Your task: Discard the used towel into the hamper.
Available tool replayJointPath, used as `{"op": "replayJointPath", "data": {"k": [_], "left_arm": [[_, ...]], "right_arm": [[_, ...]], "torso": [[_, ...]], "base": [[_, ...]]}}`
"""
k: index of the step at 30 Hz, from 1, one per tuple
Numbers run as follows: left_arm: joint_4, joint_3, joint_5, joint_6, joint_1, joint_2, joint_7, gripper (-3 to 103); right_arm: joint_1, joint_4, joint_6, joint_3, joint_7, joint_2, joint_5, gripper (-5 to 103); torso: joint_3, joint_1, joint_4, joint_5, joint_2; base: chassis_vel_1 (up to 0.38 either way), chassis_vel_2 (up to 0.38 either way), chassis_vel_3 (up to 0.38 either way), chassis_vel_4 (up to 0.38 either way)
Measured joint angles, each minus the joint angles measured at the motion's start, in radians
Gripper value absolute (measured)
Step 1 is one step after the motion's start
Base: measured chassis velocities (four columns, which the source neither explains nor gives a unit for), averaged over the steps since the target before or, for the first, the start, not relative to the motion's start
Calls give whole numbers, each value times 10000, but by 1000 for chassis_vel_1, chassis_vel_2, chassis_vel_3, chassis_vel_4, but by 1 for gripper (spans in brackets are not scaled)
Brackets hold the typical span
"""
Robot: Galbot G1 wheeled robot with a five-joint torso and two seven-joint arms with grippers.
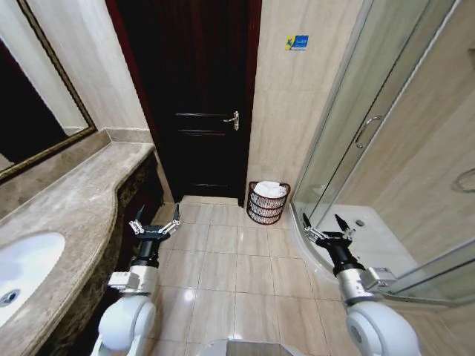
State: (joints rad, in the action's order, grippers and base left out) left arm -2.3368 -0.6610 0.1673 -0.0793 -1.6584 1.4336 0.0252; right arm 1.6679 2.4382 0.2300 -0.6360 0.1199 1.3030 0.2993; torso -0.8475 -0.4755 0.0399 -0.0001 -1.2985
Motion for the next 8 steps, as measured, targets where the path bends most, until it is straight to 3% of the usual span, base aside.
{"op": "replayJointPath", "data": {"k": [2, 8], "left_arm": [[-175, -16, -23, 279, -61, -21, 101, 100], [-363, -40, -78, 364, -126, -42, 122, 100]], "right_arm": [[94, 52, 6, -3, 0, 6, -1, 100], [376, 167, -38, 10, -12, 159, -32, 100]], "torso": [[0, 0, 0, 0, 0], [0, 1, -1, 3, 0]], "base": [[71, -67, -67, 57], [70, -68, -72, 60]]}}
